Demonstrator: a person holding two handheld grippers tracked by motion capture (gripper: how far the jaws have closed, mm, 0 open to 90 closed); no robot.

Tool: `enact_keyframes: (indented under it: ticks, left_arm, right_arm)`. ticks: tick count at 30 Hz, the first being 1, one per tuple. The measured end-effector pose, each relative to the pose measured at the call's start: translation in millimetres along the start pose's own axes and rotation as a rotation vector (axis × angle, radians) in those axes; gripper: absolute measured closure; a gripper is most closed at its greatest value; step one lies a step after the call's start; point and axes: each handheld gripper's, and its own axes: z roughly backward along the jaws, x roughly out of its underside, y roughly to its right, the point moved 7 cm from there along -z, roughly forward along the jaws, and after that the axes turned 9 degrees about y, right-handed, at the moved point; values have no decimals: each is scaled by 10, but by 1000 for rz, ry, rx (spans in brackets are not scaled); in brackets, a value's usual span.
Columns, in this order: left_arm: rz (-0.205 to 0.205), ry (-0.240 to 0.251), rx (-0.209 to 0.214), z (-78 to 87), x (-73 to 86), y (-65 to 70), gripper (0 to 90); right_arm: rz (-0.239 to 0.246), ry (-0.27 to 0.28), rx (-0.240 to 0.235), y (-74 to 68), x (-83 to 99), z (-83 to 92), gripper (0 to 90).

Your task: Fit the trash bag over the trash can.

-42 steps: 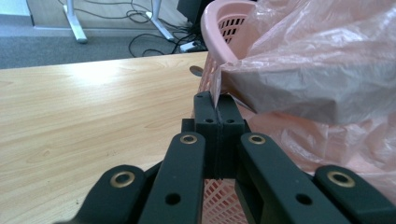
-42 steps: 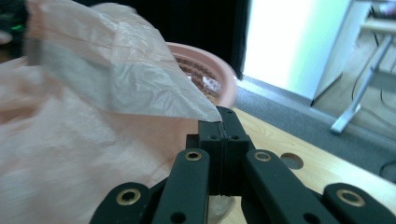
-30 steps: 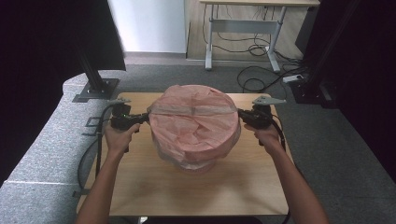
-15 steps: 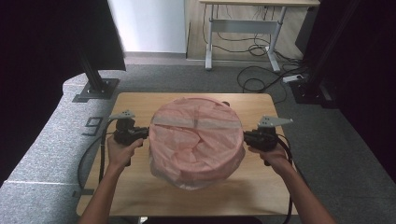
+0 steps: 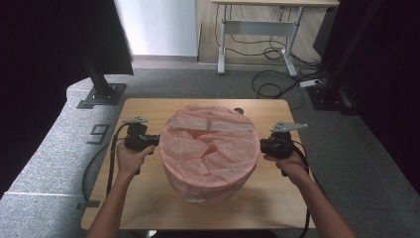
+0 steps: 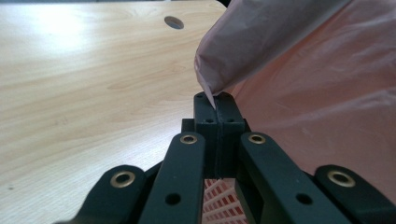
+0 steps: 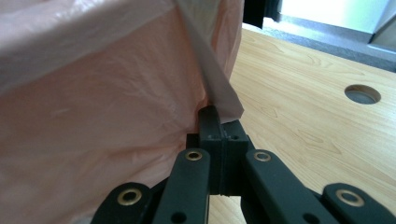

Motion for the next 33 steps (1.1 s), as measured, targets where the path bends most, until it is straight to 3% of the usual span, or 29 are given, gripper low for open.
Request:
enact_keyframes:
  ticks: [2, 6, 9, 13, 19, 22, 25, 29, 33]
  left_arm:
    - [-3, -8, 4, -51, 25, 14, 897]
    - [-30, -29, -30, -73, 39, 41, 897]
    - [-69, -29, -58, -36, 34, 55, 897]
    - [-54, 31, -63, 61, -47, 47, 895]
    - [-50, 129, -57, 269, -208, 52, 890]
    - [-57, 164, -51, 330, -280, 80, 889]
    - [-56, 179, -49, 330, -326, 89, 889]
    - [-49, 171, -56, 266, -345, 58, 890]
    - [-48, 138, -76, 176, -327, 1, 892]
  right_arm:
    - [-11, -3, 10, 14, 2, -8, 891]
    - [5, -17, 37, 44, -7, 41, 887]
    - [43, 8, 92, 84, -61, 158, 680]
    - [61, 99, 116, 130, -244, 361, 591]
    - [164, 141, 147, 89, -552, 485, 529]
    - [193, 155, 144, 35, -680, 496, 519]
    - [213, 164, 139, -3, -802, 456, 609]
    - [213, 159, 124, -13, -903, 327, 830]
    - [181, 150, 142, 114, -888, 125, 886]
